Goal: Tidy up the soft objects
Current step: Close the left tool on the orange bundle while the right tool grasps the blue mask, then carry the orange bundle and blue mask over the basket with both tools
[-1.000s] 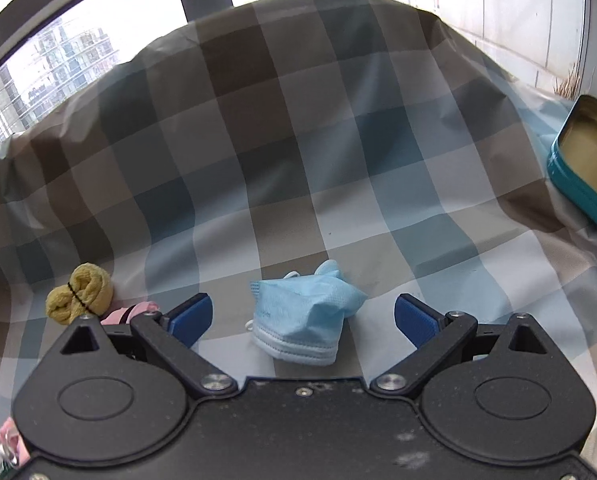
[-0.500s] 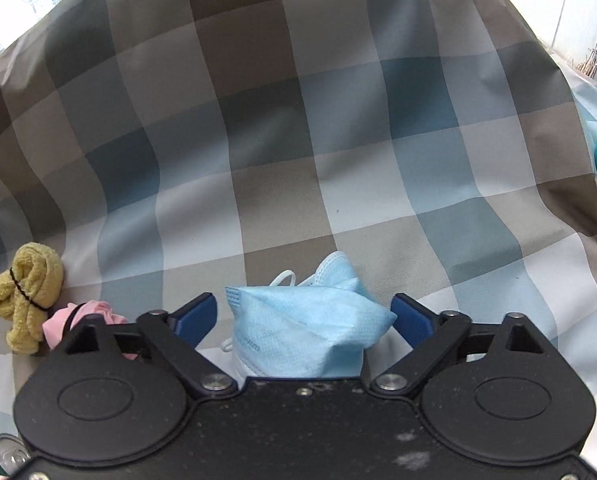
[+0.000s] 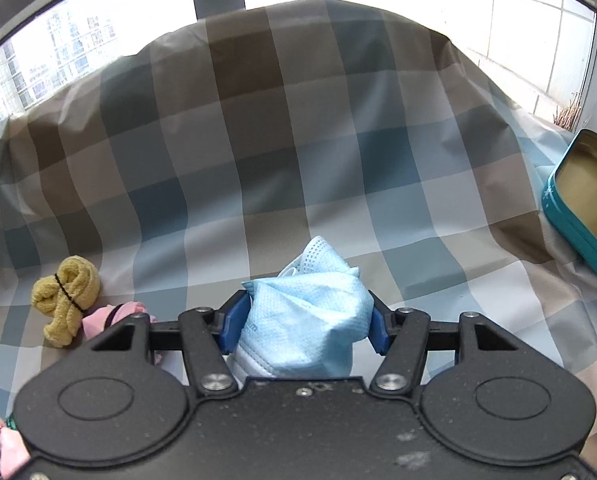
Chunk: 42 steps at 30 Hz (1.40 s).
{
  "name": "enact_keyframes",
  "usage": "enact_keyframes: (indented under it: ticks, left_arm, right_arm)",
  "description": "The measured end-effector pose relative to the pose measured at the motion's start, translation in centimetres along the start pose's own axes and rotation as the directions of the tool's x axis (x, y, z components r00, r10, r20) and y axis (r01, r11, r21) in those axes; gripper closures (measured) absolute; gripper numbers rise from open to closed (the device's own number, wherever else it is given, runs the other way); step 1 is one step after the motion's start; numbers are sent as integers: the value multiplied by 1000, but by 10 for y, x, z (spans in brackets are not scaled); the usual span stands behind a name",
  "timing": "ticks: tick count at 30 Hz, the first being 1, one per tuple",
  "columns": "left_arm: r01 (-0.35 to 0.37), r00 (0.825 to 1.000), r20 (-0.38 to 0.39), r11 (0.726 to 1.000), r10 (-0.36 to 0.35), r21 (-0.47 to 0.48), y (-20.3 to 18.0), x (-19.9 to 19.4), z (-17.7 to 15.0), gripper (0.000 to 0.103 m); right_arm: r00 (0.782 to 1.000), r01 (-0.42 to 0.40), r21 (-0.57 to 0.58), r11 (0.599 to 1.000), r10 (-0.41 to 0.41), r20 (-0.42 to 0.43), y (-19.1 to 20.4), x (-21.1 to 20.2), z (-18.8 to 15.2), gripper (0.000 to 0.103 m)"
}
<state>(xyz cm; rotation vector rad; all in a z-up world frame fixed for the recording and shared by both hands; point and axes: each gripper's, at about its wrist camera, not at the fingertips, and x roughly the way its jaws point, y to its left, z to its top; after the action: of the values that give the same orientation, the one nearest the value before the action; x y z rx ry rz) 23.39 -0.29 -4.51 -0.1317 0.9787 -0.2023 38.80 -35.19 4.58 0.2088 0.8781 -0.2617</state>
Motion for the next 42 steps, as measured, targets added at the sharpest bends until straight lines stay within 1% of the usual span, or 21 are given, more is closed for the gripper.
enact_keyframes:
  ticks: [3,7,11,17,22,25,27,31,36,39,42]
  left_arm:
    - [-3,1000,7,1000,3,10,-1,-7,-3,36]
    - [17,1000,17,1000,-17,14,-4,-21,-8,37]
    - [24,999,40,999,-26,27,-7,-39,-14,37]
    - [32,998,59,998,-35,52,-12,-70,-28,37]
    - [38,997,61,997,-42,73,-19,-95,-49,37]
    - [36,997,64,996,-41,79,-21,-108,-63,37]
    - [33,997,61,996,-38,78,-22,-115,-72,37]
    - [29,998,55,997,-33,71,-23,-126,-89,37]
    - [20,998,59,998,-24,65,-25,-140,-110,37]
    - [22,998,57,998,-25,55,-25,-147,-122,37]
    - [27,998,54,999,-30,39,-25,-152,-131,37]
  right_arm:
    - [999,-23,9,1000,22,42,-4,-28,-3,44]
    - [994,-73,26,997,71,83,-10,-69,-13,44]
    - [983,-140,34,990,135,125,-15,-115,-34,44]
    - [962,-228,4,974,224,157,-18,-182,-82,43]
    - [940,-289,-30,957,290,179,-22,-235,-132,42]
    - [932,-306,-53,950,311,189,-24,-261,-163,42]
    - [930,-305,-72,950,313,195,-26,-273,-181,42]
    - [925,-319,-97,943,332,183,-28,-296,-221,41]
    - [917,-365,-106,925,377,132,-29,-313,-262,41]
    - [912,-385,-108,917,396,108,-30,-322,-283,41]
    - [910,-395,-115,911,406,89,-31,-329,-297,41]
